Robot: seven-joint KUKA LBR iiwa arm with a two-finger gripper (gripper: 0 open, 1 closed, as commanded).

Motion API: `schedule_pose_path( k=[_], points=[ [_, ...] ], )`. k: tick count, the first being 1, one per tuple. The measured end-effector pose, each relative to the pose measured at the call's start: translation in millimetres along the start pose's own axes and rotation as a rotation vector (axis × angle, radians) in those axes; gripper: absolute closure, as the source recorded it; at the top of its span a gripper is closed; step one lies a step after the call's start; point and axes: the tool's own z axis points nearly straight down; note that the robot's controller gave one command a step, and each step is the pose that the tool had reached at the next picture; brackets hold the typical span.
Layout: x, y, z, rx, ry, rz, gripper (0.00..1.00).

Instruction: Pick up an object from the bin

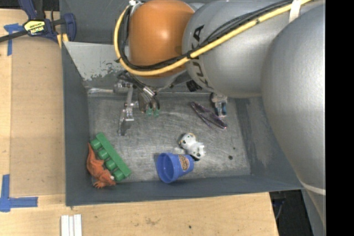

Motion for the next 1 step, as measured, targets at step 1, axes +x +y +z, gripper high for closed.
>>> schedule_pose_path(
  k=[1],
  points=[
    [50.7, 23.4, 64.9, -0.001, -0.003, -0.011, 0.00]
  ],
)
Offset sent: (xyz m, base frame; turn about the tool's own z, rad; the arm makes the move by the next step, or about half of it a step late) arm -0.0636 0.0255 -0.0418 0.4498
